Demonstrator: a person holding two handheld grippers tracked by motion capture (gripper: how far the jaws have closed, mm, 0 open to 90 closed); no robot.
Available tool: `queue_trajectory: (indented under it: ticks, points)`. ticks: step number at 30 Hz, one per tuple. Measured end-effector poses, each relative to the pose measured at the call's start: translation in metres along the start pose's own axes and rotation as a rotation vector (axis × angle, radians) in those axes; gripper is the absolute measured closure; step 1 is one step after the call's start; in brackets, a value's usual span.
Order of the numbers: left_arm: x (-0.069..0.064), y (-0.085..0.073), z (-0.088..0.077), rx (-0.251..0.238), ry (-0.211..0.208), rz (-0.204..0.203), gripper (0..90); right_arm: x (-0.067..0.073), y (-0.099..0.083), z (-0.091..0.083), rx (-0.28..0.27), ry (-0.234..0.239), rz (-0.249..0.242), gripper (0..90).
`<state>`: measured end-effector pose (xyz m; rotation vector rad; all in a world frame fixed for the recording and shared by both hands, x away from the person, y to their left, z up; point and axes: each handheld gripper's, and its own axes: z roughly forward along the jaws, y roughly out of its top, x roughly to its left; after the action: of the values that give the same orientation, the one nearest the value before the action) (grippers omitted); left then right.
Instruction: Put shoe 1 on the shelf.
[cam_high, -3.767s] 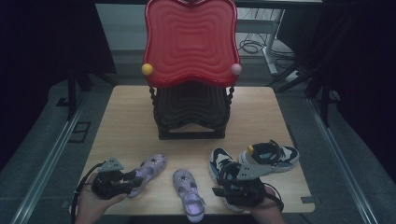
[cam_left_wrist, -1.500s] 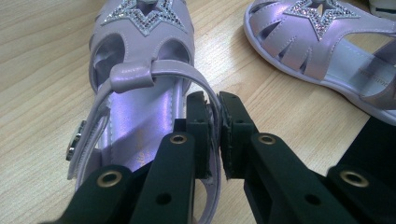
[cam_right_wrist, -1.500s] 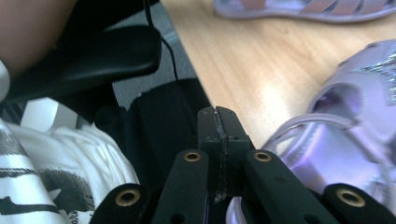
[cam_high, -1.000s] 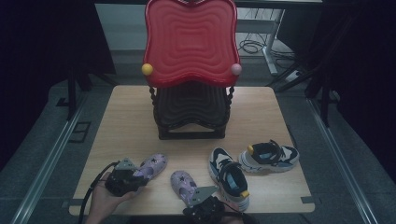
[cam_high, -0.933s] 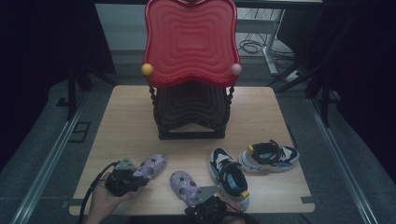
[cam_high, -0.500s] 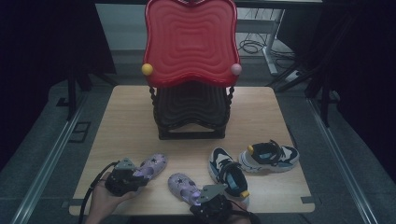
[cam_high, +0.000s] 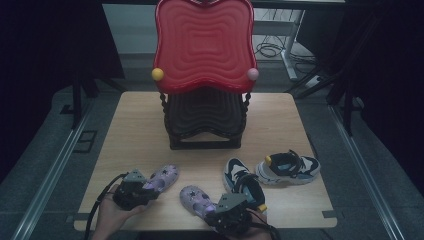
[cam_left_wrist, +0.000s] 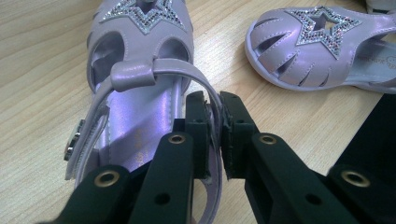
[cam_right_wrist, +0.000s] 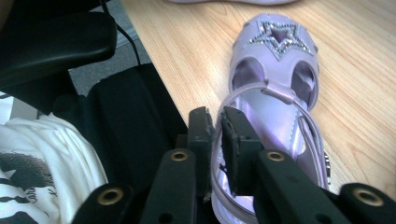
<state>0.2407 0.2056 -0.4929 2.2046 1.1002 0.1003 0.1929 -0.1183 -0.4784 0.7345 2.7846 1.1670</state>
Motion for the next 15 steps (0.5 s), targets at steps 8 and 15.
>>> queue_trajectory:
  ticks: [8,15]
  points:
    - [0.0,0.0,0.0,-0.001,0.001,0.0,83.2,0.0,0.003,0.013,0.056,-0.016,0.0,71.2]
    - [0.0,0.0,0.0,0.001,-0.002,0.001,83.0,-0.002,0.006,0.024,0.083,-0.027,-0.003,71.3]
